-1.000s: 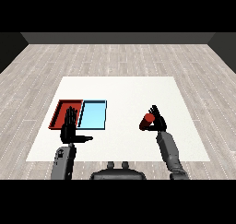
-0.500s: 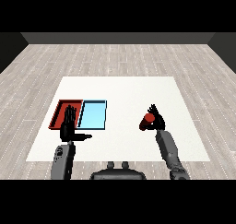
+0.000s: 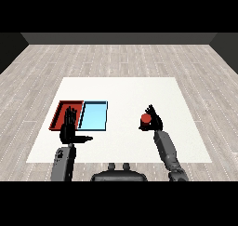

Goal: Pick the red can and put it in the red box

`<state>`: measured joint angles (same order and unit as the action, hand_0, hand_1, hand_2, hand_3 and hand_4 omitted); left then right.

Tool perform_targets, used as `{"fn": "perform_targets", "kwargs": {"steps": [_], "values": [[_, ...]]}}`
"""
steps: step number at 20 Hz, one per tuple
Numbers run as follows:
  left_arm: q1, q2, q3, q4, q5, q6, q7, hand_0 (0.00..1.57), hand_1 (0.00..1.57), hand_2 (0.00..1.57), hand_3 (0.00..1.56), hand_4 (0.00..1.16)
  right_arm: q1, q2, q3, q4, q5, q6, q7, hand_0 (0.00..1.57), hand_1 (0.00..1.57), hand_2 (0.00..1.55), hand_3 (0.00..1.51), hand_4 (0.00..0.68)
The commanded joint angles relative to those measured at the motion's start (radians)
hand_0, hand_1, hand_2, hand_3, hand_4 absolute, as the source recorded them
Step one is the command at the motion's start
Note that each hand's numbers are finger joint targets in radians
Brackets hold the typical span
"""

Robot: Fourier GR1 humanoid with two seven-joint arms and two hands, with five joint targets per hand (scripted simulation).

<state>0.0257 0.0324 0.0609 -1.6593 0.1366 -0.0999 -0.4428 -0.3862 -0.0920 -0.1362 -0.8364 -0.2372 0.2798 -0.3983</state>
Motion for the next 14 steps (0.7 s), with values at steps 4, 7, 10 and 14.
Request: {"fn": "perform_targets", "kwargs": {"steps": [4,7,10,14], "values": [[-0.050,0.026,0.024,0.028,0.016,-0.013,0.022,0.00,0.00,0.00,0.00,0.00,-0.087,-0.001,-0.017,0.125,0.012,-0.031,-0.010,0.00,0.00,0.00,0.00,0.000],[0.044,-0.028,-0.038,-0.085,-0.009,0.023,0.040,0.00,0.00,0.00,0.00,0.00,-0.014,-0.004,0.006,0.012,0.011,-0.039,0.047,0.00,0.00,0.00,0.00,0.000],[-0.038,0.029,0.039,0.046,0.025,-0.028,-0.017,0.00,0.00,0.00,0.00,0.00,-0.015,0.039,0.027,0.021,0.034,-0.095,0.042,0.00,0.00,0.00,0.00,0.000],[-0.052,0.038,0.040,0.050,0.028,-0.034,0.000,0.00,0.00,0.00,0.00,0.00,-0.121,0.040,0.010,0.186,0.098,-0.179,-0.069,1.52,1.52,1.50,1.46,0.493]]}}
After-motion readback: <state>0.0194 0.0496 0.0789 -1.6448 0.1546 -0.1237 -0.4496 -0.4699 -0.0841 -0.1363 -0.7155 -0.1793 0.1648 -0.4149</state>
